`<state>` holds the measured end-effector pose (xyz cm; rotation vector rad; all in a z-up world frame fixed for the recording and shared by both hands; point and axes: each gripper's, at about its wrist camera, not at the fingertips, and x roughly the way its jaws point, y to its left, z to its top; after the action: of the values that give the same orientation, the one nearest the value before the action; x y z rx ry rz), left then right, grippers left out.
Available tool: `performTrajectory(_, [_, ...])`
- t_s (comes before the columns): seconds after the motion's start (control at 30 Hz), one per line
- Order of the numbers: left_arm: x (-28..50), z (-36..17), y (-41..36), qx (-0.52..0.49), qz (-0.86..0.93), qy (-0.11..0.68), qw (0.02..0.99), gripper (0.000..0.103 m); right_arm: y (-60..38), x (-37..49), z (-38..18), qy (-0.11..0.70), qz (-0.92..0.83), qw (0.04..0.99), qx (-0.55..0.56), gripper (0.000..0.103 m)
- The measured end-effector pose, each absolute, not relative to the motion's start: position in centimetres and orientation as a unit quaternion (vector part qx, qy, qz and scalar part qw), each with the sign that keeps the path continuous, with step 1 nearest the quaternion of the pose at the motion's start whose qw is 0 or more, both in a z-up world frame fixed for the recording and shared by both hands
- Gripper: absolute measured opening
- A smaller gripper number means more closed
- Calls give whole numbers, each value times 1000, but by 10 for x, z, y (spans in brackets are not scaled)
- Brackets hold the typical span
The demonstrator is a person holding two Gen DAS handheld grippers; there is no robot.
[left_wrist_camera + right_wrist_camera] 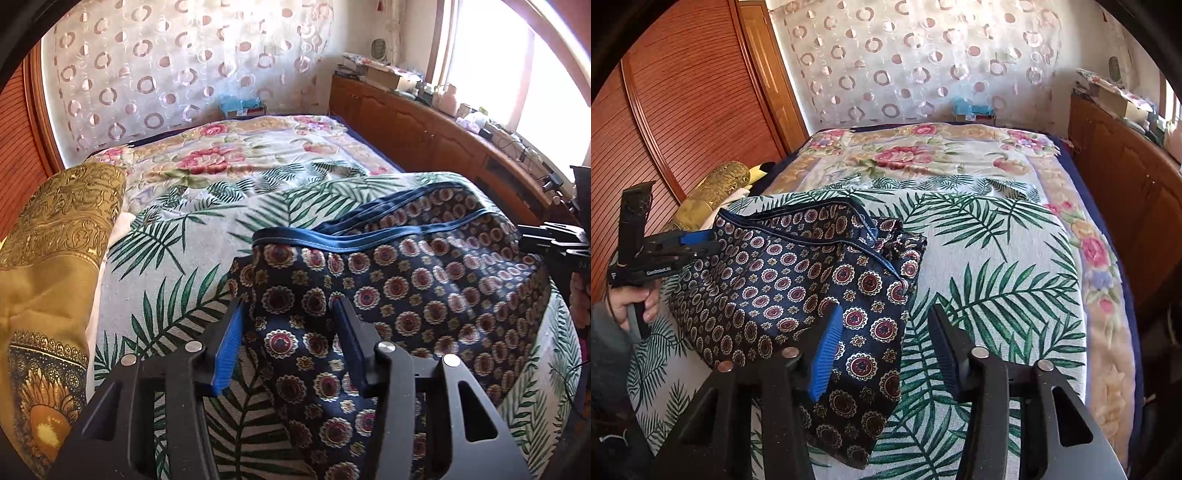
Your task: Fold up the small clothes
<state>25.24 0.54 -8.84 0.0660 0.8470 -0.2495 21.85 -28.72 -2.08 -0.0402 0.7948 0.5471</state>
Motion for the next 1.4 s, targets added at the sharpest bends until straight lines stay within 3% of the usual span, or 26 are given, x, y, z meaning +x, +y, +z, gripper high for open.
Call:
performTrajectory(0.1, [254,-90,11,25,-111,412,904,50,-282,217,-18,372,274,887,-29,3])
performTrajectory(0.4, [249,-80,24,-5,-103,385,917,50,-270,226,5,311,257,912,-71,1])
performTrajectory(0.63, [251,-82,29,-13,-96,388,916,52,-252,264,-27,373,242,891,-85,1])
performTrajectory(0.83, [258,-92,31,-12,-88,404,910,52,-248,271,-27,378,234,891,-87,1])
performTrajectory(0.9, [260,-95,30,-10,-87,410,908,52,-246,272,-24,373,220,896,-98,10])
performTrajectory(0.97, [261,-97,29,-8,-87,414,906,52,-244,262,-15,360,210,903,-104,34])
performTrajectory(1.07, [263,-100,28,-7,-88,418,904,52,-239,247,-6,350,207,908,-103,55])
performTrajectory(1.4, [263,-103,28,-5,-89,417,905,53,-234,234,-25,402,165,895,-101,56])
